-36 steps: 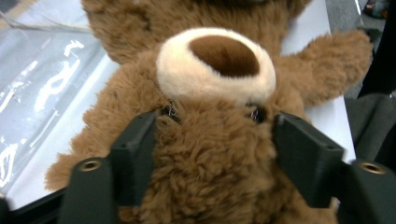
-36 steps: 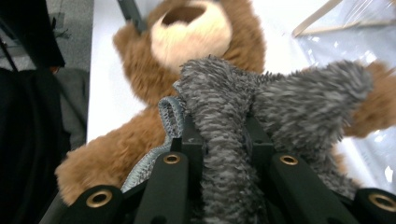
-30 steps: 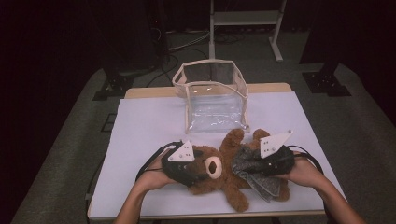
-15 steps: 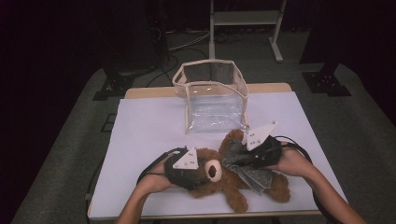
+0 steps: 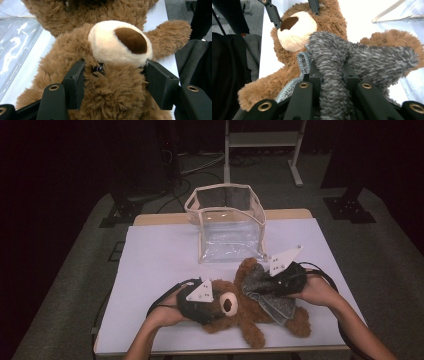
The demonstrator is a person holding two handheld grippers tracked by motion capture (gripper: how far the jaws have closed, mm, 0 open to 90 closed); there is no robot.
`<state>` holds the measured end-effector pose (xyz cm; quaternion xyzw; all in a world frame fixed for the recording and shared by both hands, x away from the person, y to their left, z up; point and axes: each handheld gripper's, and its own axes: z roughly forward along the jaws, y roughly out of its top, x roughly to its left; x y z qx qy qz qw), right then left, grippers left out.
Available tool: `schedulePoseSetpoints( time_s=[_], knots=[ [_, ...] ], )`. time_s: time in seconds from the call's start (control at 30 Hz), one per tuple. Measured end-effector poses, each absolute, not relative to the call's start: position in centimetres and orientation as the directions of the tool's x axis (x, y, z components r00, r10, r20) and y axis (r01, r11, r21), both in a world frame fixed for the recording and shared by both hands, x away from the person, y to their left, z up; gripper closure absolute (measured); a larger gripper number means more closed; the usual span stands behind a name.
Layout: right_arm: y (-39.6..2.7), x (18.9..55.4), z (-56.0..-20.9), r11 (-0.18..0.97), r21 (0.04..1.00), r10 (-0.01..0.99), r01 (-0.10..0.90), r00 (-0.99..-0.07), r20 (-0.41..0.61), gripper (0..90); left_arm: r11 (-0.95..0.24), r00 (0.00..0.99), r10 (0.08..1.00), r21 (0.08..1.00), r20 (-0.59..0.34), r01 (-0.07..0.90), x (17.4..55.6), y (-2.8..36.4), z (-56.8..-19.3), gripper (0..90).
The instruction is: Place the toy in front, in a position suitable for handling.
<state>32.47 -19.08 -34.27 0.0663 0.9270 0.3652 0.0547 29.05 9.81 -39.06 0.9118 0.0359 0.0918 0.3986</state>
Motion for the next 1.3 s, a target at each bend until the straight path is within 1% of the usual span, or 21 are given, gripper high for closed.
schedulePoseSetpoints(
  time_s=[0.1, 0.27, 0.4, 0.43, 0.47, 0.53, 0.6, 0.63, 0.7, 0.77, 0.87, 0.93, 1.03, 1.13, 1.23, 1.3],
  knots=[
    [-19.6, 32.7, -34.3, 0.719, 0.688, 0.170, 0.100, -0.985, -0.035, 74.6, -0.679, 0.981, 0.132, 0.734, 0.140, -0.014, 29.0, 10.0, -39.1, 36.9],
    [-22.6, 32.9, -35.0, 0.689, 0.703, 0.230, 0.179, -0.973, 0.022, 74.2, -0.678, 0.981, 0.135, 0.735, 0.139, -0.011, 28.9, 9.8, -39.0, 36.6],
    [-22.7, 32.2, -35.8, 0.689, 0.702, 0.225, 0.179, -0.974, 0.027, 74.5, -0.664, 0.982, 0.132, 0.748, 0.133, -0.013, 29.0, 10.2, -38.2, 33.9],
    [-22.7, 32.0, -35.8, 0.688, 0.702, 0.229, 0.186, -0.973, 0.033, 74.6, -0.641, 0.982, 0.137, 0.767, 0.129, -0.011, 29.1, 10.6, -37.8, 35.9],
    [-22.8, 31.9, -35.9, 0.687, 0.705, 0.223, 0.180, -0.974, 0.031, 74.7, -0.622, 0.982, 0.139, 0.783, 0.131, -0.017, 29.3, 11.2, -37.3, 42.3],
    [-23.1, 31.4, -36.2, 0.673, 0.716, 0.220, 0.187, -0.974, 0.048, 74.7, -0.601, 0.979, 0.162, 0.799, 0.126, -0.003, 29.5, 11.7, -36.7, 41.3],
    [-23.2, 31.0, -36.5, 0.669, 0.720, 0.212, 0.185, -0.976, 0.053, 74.8, -0.602, 0.978, 0.168, 0.798, 0.122, 0.004, 29.7, 11.7, -36.7, 40.5],
    [-23.3, 30.8, -36.5, 0.670, 0.720, 0.209, 0.182, -0.976, 0.052, 74.8, -0.606, 0.981, 0.164, 0.795, 0.105, 0.016, 29.8, 11.5, -37.1, 40.3],
    [-23.2, 30.4, -36.5, 0.678, 0.714, 0.200, 0.175, -0.979, 0.049, 74.8, -0.626, 0.987, 0.136, 0.780, 0.086, 0.018, 29.8, 10.9, -38.0, 39.4],
    [-22.8, 30.2, -36.1, 0.696, 0.701, 0.192, 0.152, -0.981, 0.023, 74.8, -0.618, 0.989, 0.134, 0.785, 0.063, 0.033, 29.8, 10.8, -38.3, 40.0],
    [-21.8, 30.0, -34.8, 0.709, 0.698, 0.178, 0.102, -0.983, -0.037, 74.9, -0.642, 0.988, 0.125, 0.767, 0.089, 0.013, 29.5, 10.6, -38.1, 41.2],
    [-20.5, 30.2, -34.4, 0.706, 0.704, 0.158, 0.078, -0.986, -0.050, 74.8, -0.656, 0.988, 0.112, 0.755, 0.104, -0.005, 29.2, 10.3, -38.1, 41.8],
    [-18.8, 30.8, -34.5, 0.733, 0.678, 0.128, 0.049, -0.989, -0.067, 74.8, -0.672, 0.986, 0.112, 0.740, 0.122, -0.015, 29.1, 10.3, -38.0, 41.8],
    [-19.5, 31.6, -34.6, 0.725, 0.683, 0.147, 0.084, -0.988, -0.035, 74.8, -0.665, 0.986, 0.118, 0.747, 0.115, -0.007, 29.1, 10.4, -38.3, 41.9],
    [-22.2, 32.2, -34.9, 0.704, 0.694, 0.203, 0.150, -0.979, 0.005, 74.8, -0.664, 0.987, 0.115, 0.748, 0.113, -0.008, 29.0, 10.4, -38.3, 41.9],
    [-23.5, 32.4, -35.0, 0.707, 0.687, 0.228, 0.170, -0.974, 0.005, 74.7, -0.668, 0.987, 0.112, 0.744, 0.117, -0.012, 29.0, 10.3, -38.2, 41.9]
  ],
)
